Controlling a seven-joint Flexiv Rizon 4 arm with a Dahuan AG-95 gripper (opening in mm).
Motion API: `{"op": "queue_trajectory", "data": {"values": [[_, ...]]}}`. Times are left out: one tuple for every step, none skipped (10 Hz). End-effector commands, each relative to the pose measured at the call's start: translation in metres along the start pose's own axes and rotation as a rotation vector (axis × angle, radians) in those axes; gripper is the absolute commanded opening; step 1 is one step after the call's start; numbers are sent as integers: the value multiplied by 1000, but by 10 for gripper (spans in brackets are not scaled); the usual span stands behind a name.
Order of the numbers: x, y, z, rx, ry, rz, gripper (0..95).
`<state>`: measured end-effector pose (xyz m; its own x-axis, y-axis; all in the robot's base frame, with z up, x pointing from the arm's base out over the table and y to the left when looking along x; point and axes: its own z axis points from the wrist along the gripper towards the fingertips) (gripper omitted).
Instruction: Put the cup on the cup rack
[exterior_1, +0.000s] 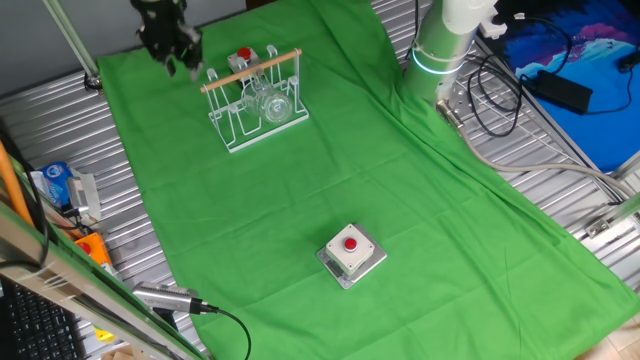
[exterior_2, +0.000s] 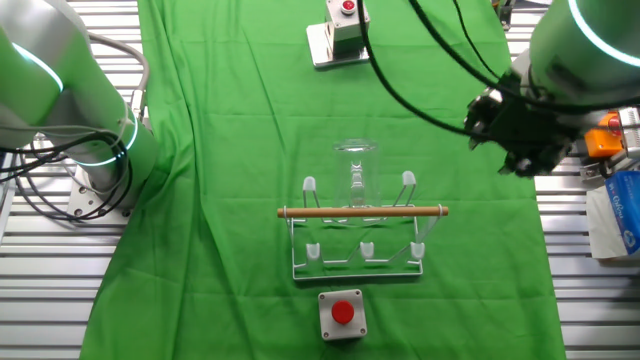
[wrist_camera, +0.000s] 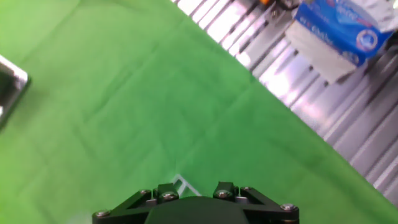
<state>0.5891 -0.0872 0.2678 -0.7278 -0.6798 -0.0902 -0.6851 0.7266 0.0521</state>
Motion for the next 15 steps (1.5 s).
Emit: {"op": "queue_trajectory", "data": {"values": [[-5,2,4,-7,-3,-1,190],[-5,2,4,-9,-2,-4,190],[-5,2,4,-10,3,-15,190],[-5,2,4,-9,8,-21,190],[-5,2,4,-12,1,-29,0],[-4,2,5,-14,1,-34,0],[-4,2,5,-11,4,-32,0],[-4,2,5,-11,12,-15,0],[-4,2,5,-3,25,-16,0],[-4,2,5,10,42,-14,0],[-4,2,5,10,42,-7,0],[-4,2,5,8,40,-7,0],[-4,2,5,7,39,-14,0],[-4,2,5,-5,29,-28,0],[-4,2,5,-9,25,-38,0]]}}
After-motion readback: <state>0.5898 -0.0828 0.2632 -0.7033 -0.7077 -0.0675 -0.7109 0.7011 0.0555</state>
